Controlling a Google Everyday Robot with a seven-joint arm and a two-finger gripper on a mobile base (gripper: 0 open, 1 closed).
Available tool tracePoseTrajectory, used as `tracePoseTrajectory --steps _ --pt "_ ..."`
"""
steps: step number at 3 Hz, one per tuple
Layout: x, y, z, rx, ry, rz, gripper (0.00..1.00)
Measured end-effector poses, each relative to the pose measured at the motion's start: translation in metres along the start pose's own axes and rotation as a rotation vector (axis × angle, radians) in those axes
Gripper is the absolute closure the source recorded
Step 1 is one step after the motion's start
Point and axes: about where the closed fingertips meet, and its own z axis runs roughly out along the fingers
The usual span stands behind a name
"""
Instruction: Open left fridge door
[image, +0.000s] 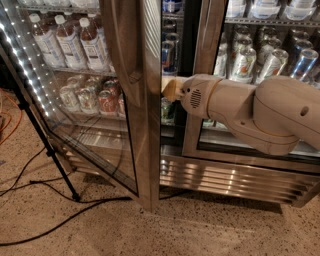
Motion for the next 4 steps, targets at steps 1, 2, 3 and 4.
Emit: tracePoseTrajectory --steps 1,2,3,4 --pt "-0.004 0.044 -0.001 -0.124 0.030 0.059 1.00" --pt "-0.004 0.044 -0.001 -0.124 0.030 0.059 1.00" --pt "-0.007 0.067 0.002 -0.171 0.024 0.062 1.00" --pt "-0.013 0.109 0.001 -0.229 0.016 0.091 1.00"
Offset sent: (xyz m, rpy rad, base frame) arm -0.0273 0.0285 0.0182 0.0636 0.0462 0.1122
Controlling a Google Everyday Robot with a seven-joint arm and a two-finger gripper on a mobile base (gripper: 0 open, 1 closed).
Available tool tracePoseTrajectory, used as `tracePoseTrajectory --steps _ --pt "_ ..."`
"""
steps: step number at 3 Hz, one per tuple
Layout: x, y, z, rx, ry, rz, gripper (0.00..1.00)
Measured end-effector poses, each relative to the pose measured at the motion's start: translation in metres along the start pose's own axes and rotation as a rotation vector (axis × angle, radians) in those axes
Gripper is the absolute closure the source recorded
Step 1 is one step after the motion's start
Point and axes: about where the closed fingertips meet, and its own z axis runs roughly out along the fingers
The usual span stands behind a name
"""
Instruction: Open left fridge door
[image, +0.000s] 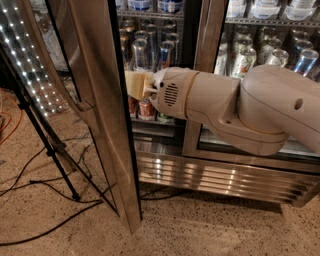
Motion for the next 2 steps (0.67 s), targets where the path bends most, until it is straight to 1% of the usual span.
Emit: tracePoseTrajectory --steps 1,2 --pt "-0.006 0.033 0.002 -0.039 -0.013 0.017 1.00" --pt "-0.016 0.073 -0.006 -0.052 -0.049 0.042 1.00"
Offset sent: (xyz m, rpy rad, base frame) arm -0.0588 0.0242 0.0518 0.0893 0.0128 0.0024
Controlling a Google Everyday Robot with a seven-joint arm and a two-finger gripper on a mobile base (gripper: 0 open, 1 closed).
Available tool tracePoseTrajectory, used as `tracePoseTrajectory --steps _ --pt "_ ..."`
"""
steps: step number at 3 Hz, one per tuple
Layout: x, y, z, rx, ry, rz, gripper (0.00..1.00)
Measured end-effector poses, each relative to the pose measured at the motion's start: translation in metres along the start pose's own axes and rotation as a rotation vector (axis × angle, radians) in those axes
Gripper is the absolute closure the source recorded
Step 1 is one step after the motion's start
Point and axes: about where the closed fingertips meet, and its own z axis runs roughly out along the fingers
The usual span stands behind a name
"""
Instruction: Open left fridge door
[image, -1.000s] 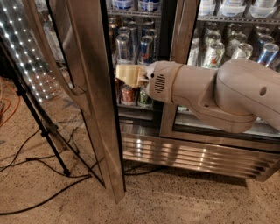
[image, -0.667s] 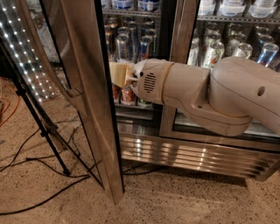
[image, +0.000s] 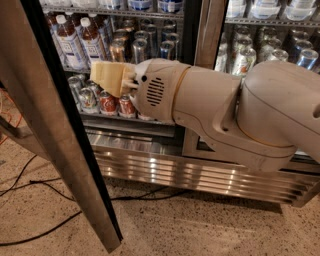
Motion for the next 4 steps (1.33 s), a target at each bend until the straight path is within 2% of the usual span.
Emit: tracePoseTrajectory --steps 1,2,3,4 --pt "0.001 -0.003 0.001 0.009 0.006 0.002 1.00" --pt "0.037 -0.007 0.020 -0.034 0.088 0.087 1.00" --pt "0.087 -0.002 0.054 -0.114 0.205 0.205 1.00" --pt "0.127 0.006 0.075 -0.173 0.293 0.312 1.00"
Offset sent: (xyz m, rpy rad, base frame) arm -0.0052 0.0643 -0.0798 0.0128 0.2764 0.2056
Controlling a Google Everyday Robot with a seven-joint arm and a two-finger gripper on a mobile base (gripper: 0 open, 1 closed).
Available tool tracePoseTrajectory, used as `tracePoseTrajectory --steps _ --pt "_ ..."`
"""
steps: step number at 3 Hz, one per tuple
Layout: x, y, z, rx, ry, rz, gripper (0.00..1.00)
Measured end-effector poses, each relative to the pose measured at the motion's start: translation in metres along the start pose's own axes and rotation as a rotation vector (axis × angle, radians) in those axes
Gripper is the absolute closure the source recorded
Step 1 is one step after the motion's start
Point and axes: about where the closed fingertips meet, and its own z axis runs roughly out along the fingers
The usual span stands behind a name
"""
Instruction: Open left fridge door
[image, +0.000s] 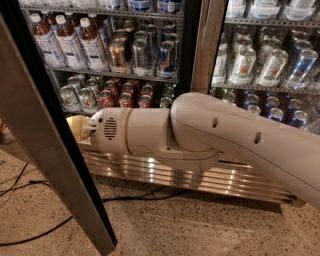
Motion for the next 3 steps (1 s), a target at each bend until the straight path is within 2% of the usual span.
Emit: tracePoseTrajectory --steps 1,3 --pt "0.022 0.001 0.018 -0.047 0.064 0.064 1.00" --pt "0.036 0.034 0.040 -0.160 0.135 0.088 1.00"
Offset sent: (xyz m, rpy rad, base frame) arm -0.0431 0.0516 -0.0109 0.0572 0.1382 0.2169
